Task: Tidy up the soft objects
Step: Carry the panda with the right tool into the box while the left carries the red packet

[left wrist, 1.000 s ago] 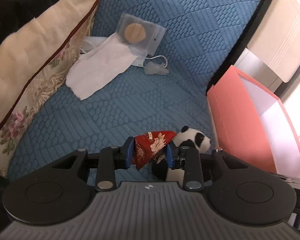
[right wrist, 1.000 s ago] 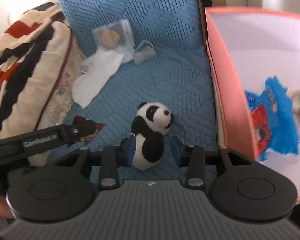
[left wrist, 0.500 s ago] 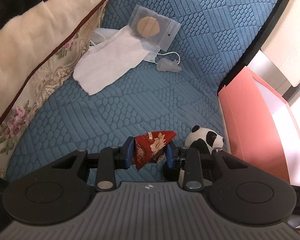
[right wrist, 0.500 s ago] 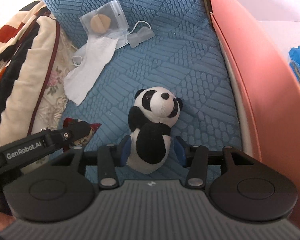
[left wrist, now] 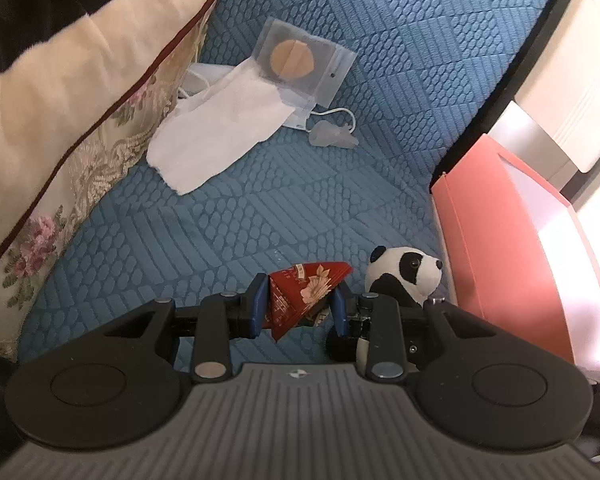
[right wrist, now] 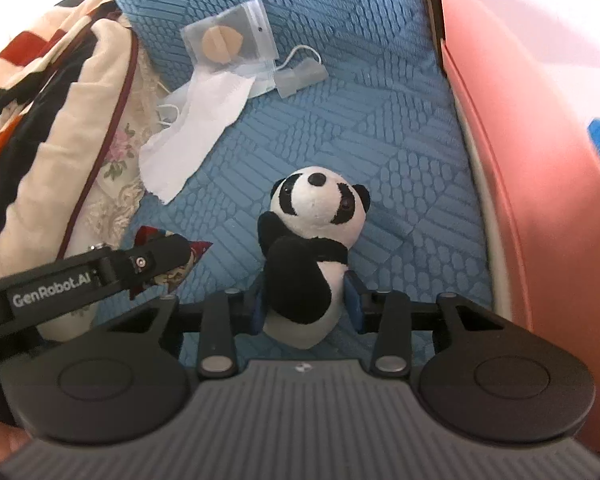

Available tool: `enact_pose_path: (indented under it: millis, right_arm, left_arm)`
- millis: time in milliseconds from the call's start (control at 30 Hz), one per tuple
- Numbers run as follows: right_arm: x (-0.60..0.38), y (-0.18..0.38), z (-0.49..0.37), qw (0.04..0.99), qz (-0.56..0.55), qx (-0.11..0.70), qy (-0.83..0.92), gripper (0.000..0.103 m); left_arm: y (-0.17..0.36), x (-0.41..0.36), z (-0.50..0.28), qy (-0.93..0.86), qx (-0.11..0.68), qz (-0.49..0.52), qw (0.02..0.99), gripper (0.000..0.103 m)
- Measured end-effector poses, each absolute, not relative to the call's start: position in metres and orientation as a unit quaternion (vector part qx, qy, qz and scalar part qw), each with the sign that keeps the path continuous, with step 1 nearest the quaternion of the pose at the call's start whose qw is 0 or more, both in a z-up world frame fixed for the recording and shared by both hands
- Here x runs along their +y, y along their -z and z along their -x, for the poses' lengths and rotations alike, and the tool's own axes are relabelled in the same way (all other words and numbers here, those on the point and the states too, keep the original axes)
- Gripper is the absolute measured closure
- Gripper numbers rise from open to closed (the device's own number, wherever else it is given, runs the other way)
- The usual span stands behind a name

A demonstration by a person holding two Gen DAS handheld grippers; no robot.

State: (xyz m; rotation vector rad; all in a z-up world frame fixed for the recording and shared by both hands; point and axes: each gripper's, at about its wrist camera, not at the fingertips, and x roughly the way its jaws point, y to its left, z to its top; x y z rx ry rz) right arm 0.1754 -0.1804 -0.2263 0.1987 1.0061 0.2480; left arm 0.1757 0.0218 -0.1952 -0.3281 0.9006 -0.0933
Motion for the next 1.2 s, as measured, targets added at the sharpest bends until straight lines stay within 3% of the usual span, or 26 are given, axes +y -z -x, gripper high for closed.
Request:
enact_pose_path:
  millis: [833,1200]
  right_arm:
    - [-0.248,0.114,-0.141,0.917,-0.035,0.388,-0.085,0.062]
    - [-0.288,0.08,-0.143,0.931,-0.01,0.359,-0.07,0.062]
  left_arm:
    - [0.078,-0.064,-0.17,0.124,0.366,0.123,0.914,0.065]
    - [0.056,-0.11,-0.186,0.143,0.35,0.146,0.914,0.065]
